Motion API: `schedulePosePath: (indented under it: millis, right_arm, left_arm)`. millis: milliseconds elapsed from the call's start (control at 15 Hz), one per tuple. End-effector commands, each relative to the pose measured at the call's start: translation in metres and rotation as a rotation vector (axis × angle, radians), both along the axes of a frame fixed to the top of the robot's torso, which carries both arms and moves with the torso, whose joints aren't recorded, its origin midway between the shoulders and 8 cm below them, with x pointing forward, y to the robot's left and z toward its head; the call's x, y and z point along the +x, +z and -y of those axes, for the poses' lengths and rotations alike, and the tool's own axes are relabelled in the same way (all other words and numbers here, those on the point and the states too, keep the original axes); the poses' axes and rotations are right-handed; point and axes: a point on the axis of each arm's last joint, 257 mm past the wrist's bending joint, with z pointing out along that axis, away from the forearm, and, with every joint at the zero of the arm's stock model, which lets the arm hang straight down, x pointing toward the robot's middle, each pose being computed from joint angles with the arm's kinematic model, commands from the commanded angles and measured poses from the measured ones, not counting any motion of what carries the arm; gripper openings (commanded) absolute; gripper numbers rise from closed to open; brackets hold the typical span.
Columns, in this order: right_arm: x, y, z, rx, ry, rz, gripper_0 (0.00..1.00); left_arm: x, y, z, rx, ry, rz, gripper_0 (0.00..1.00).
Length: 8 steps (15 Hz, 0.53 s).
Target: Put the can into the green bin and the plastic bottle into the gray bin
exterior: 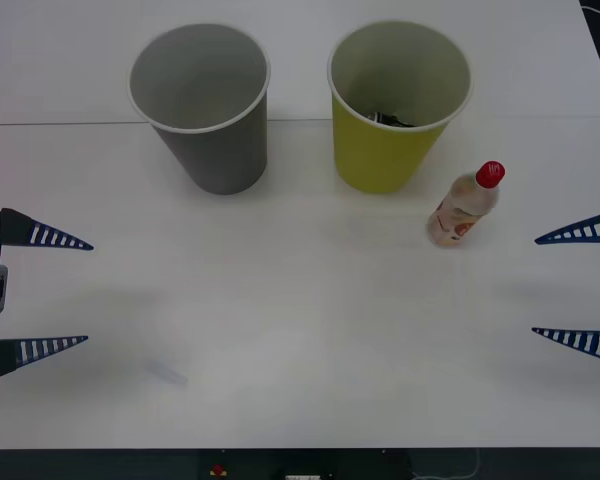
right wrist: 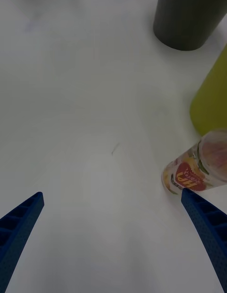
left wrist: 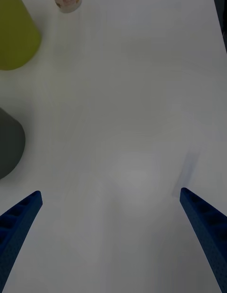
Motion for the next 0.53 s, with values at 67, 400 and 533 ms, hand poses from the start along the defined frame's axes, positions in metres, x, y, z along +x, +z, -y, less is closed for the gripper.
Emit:
schedulePosePath:
  millis: [67,400,533]
  right_arm:
    - [0.004,-0.001,0.006,0.078,-0.042,-0.011,1.0]
    - [0.006,-0.013,0.016,0.22,-0.173,-0.026,1.0]
    - [0.007,-0.022,0.018,0.279,-0.242,-0.03,1.0]
  left_arm:
    - [0.0,0.0,0.0,0.0,0.0,0.0,1.0]
    - [0.0,0.0,0.0,0.0,0.0,0.0,1.0]
    - [0.0,0.0,0.0,0.0,0.0,0.0,1.0]
